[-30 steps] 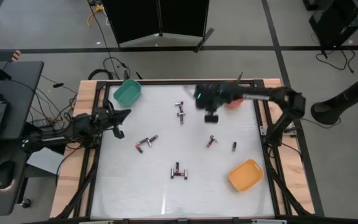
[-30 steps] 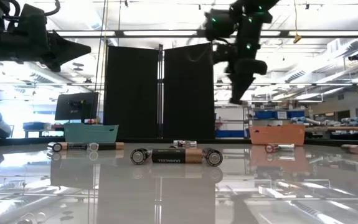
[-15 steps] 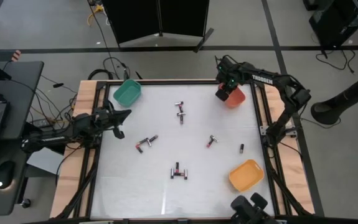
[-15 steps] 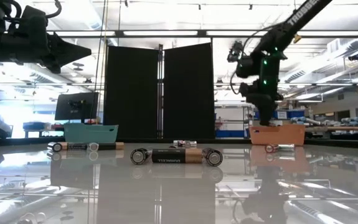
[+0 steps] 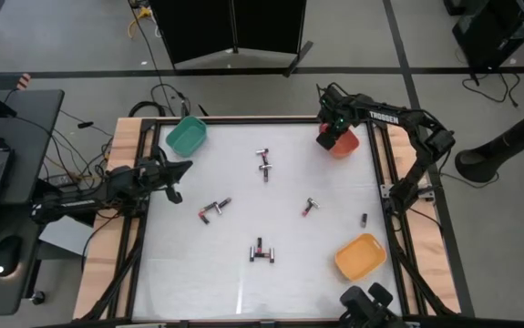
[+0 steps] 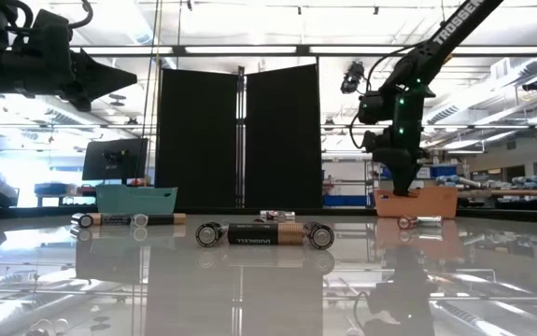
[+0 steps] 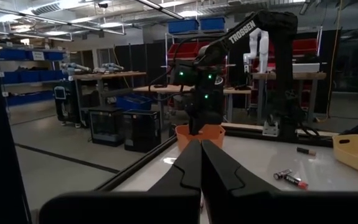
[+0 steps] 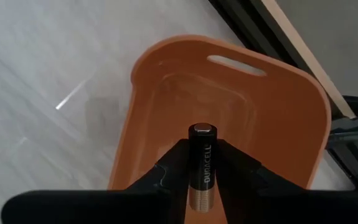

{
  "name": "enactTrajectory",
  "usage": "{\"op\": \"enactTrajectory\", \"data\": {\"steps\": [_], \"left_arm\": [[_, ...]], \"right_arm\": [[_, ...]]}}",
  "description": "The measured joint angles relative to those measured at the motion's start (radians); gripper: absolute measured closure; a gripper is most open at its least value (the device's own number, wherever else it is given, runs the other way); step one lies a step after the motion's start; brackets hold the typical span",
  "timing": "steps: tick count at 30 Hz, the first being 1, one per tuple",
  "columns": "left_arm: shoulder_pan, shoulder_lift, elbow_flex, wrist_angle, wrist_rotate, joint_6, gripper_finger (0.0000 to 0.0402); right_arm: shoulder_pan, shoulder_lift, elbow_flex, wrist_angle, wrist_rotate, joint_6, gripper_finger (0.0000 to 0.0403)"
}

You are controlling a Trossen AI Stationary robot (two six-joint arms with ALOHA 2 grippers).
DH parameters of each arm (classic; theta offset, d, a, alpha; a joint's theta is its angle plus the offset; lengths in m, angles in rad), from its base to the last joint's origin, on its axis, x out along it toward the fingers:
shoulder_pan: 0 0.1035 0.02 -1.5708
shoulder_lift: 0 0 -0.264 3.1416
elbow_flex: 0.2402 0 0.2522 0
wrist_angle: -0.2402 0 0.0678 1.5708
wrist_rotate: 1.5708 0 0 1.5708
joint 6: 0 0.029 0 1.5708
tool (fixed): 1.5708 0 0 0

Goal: Sort batteries
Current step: Put the black battery into the orange bin

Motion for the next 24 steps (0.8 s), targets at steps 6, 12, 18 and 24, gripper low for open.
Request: {"op": "enactTrajectory", "data": {"steps": [6, 12, 18, 24], "left_arm": [[0.000, 0.000, 0.000, -0.026, 0.006, -0.010, 0.0396], [0.000, 0.000, 0.000, -0.043, 0.010, -0.026, 0.0396], [0.000, 0.000, 0.000, -0.043, 0.011, -0.026, 0.0396], [0.000, 0.000, 0.000, -0.043, 0.012, -0.026, 0.0396]], "right_arm": [[-0.011, 0.000, 0.000, 0.000, -0.016, -0.003, 0.0339], [-0.015, 0.000, -0.016, 0.011, -0.031, 0.031, 0.0345], [-0.017, 0.000, -0.078, 0.058, -0.033, 0.053, 0.0342], [-0.034, -0.001, -0.126, 0.121, -0.034, 0.075, 0.0340]]}}
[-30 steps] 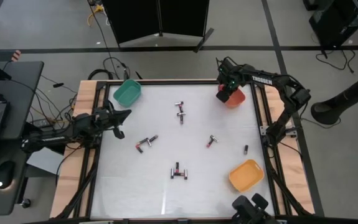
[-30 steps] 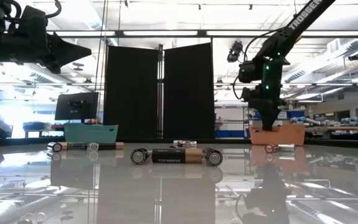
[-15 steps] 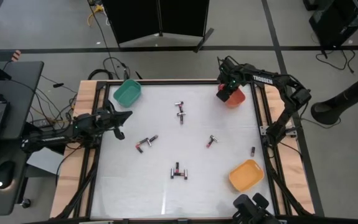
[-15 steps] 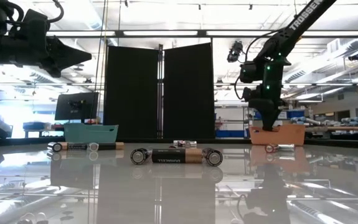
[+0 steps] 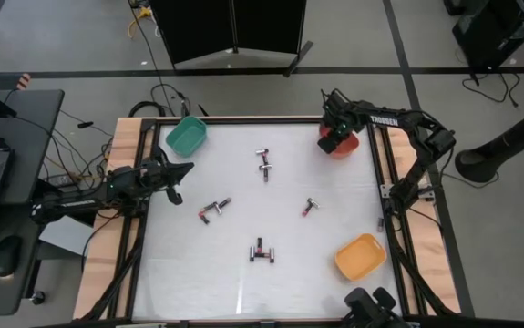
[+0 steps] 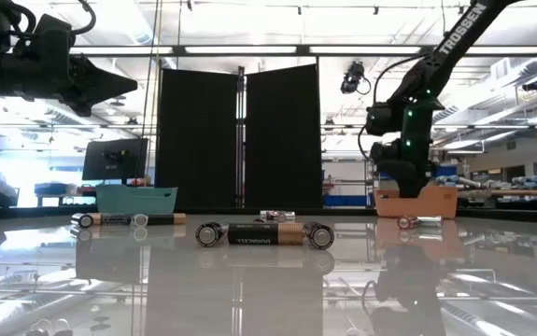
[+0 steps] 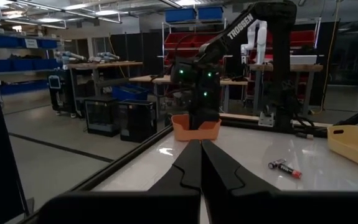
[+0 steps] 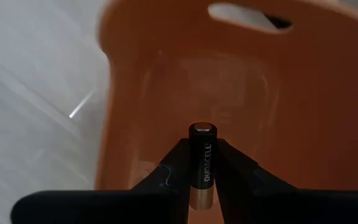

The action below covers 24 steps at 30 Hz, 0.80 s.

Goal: Sort batteries
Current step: Put the black battery into the orange bin, then put the red battery into the green bin

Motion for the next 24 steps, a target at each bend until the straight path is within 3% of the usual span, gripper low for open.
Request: {"op": "enactTrajectory", "data": {"steps": [8, 14, 24], "left_arm": [[0.000, 0.000, 0.000, 0.000, 0.000, -0.001, 0.0396], [0.000, 0.000, 0.000, 0.000, 0.000, -0.006, 0.0396], [0.000, 0.005, 0.000, 0.000, 0.054, -0.032, 0.0396]], "right_arm": [[-0.013, 0.000, -0.036, 0.039, 0.000, 0.007, 0.0335], [-0.013, 0.000, -0.022, 0.048, 0.034, 0.015, 0.0299], [0.027, -0.003, 0.130, -0.158, 0.040, -0.031, 0.0238]]}}
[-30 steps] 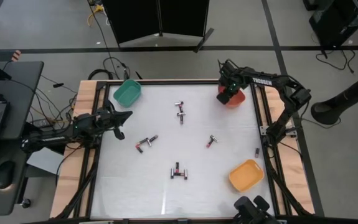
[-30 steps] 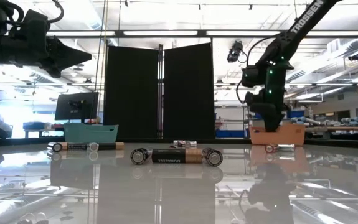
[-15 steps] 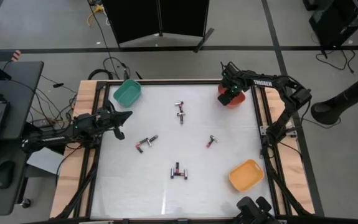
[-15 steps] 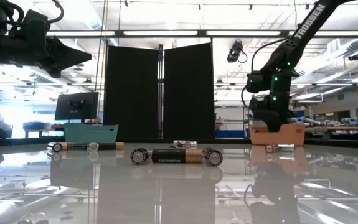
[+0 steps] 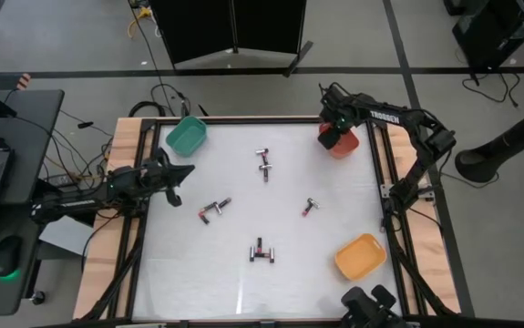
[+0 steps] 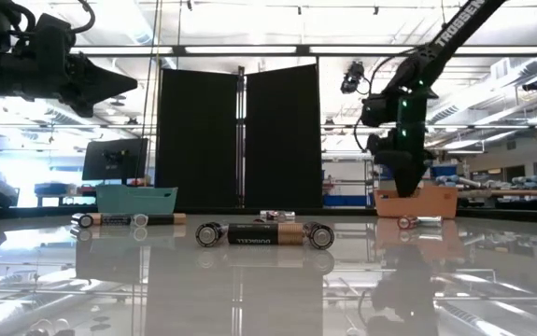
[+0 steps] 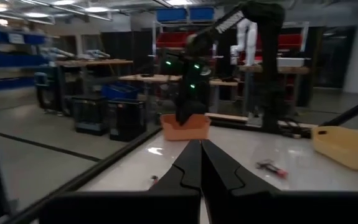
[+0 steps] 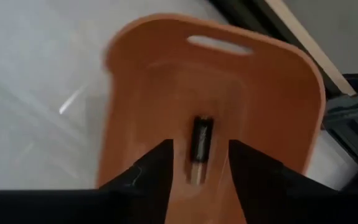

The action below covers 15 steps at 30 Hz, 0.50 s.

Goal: Sort batteries
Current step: Put the red battery into the green bin

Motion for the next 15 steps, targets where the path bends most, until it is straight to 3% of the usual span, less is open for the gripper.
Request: {"op": "enactTrajectory", "data": {"steps": [3, 10, 15], "left_arm": [[0.000, 0.025, 0.000, 0.000, 0.034, -0.012, 0.0396], [0.000, 0.148, 0.000, 0.011, 0.046, -0.048, 0.0396], [0.000, 0.264, 0.048, -0.001, 0.108, -0.080, 0.0396]], "right_arm": [[0.048, -0.032, 0.023, -0.037, 0.018, -0.027, 0.0262], [0.189, -0.217, 0.026, -0.103, 0.046, -0.025, 0.0388], [0.319, -0.366, -0.035, -0.101, 0.046, 0.049, 0.0377]]}}
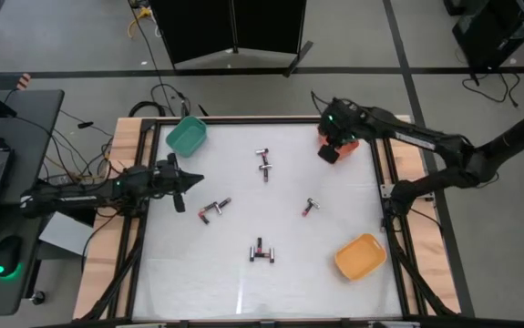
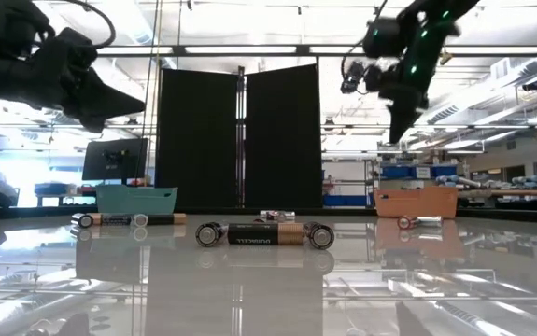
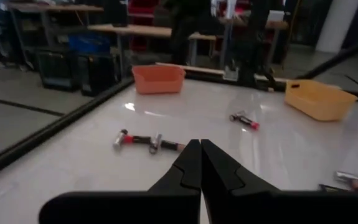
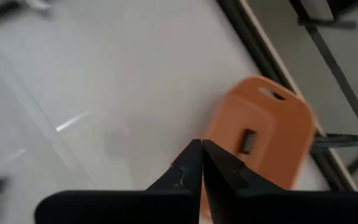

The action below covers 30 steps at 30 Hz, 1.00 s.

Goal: Sort batteries
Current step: Put the red battery into the green bin

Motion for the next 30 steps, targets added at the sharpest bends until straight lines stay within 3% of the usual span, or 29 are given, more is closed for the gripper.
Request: {"op": "enactTrajectory", "data": {"steps": [7, 13, 20, 30], "left_arm": [[-0.009, 0.205, 0.150, -0.146, 0.081, -0.030, 0.0396], [-0.084, 0.357, 0.295, -0.311, 0.120, 0.003, 0.0396], [-0.237, 0.547, 0.482, -0.520, 0.152, 0.030, 0.0396], [-0.343, 0.847, 0.659, -0.786, 0.139, 0.120, 0.0376]], "right_arm": [[0.203, -0.138, -0.169, 0.167, 0.003, 0.099, 0.0395], [0.353, -0.167, -0.276, 0.295, 0.052, 0.158, 0.0379], [0.483, -0.160, -0.303, 0.326, 0.163, 0.207, 0.0394], [0.562, -0.160, -0.303, 0.363, 0.171, 0.243, 0.0379]]}}
